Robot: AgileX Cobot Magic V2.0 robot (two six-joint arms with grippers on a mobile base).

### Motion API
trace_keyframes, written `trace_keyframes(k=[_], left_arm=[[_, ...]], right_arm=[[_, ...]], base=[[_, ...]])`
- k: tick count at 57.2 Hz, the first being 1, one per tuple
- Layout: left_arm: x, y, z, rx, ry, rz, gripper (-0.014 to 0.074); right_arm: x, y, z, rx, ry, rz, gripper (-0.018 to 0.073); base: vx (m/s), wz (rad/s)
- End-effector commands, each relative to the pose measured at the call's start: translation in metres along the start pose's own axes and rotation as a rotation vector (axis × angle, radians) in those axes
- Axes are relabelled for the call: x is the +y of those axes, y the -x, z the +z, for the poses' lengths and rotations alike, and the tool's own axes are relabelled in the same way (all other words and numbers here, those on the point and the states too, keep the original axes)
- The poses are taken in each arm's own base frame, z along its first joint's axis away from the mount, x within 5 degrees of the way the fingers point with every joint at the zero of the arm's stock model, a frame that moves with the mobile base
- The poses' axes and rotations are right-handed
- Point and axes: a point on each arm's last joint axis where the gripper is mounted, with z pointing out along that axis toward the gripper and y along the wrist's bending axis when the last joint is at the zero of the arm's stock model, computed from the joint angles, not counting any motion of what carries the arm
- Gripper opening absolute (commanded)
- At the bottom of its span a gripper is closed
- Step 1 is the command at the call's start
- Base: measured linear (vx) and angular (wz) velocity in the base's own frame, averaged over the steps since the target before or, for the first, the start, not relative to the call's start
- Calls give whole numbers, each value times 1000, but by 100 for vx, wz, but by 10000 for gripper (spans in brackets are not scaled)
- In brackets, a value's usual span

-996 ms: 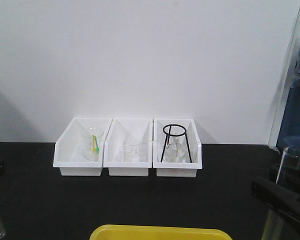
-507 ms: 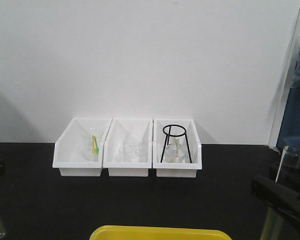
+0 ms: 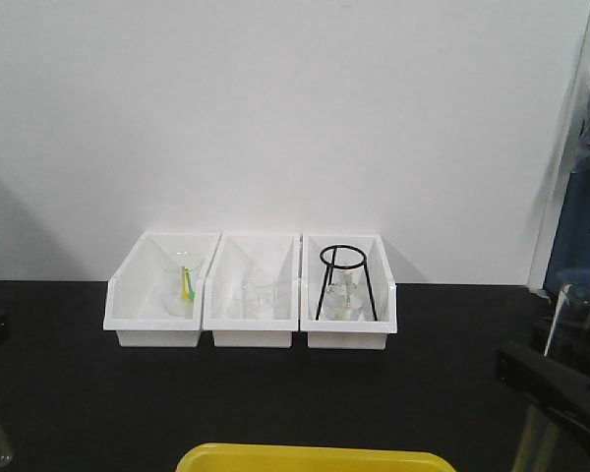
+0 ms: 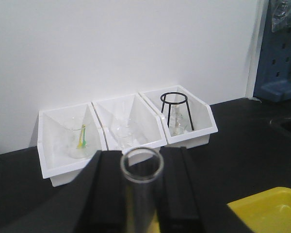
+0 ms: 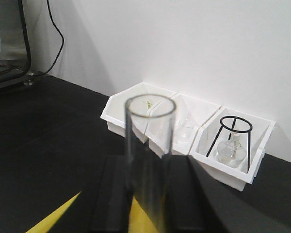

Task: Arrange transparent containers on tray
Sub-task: 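Lower both held tubes down into the yellow tray, then open both grippers to release the tubes in the tray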

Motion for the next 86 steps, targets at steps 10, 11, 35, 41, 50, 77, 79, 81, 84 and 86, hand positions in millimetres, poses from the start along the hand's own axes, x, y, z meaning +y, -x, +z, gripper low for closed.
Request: trace_keyframes(k=[10,11,35,41,50,77,79,81,84,86], left_arm=[[-3,12,10,-79,-23,-11,113],[-3,11,12,-74,-23,-11,113],[-46,-28,84,89,-200,-25,116],[-62,-48,104,165,-239,-87,119],[-74,-83,133,290,-235,-163,128],[-78,-148,169,506,-169,-228,280],[-79,-153,171,520,-166,-226,300],[-79,-158,172,533,-163,-224,314],[-79,-164,175,546,-160,-222,337],[-79,-167,177,550,-159,-222,351]], right_arm=[[-3,16,3,-105,-25,-2,93],[-3,16,4,-100,-24,0,93],[-6,-30,92,148,-42,231,104],[-7,-45,112,196,-56,303,107],[-7,-72,136,312,-68,321,111],[-5,-139,179,553,-95,323,125],[-5,-144,181,568,-96,323,126],[-5,-147,182,580,-97,323,128],[-5,-152,185,597,-99,323,130],[-5,-156,186,608,-100,323,133]], base=[[0,0],[0,0],[0,0],[0,0],[0,0],[0,0],[0,0],[0,0],[0,0],[0,0]])
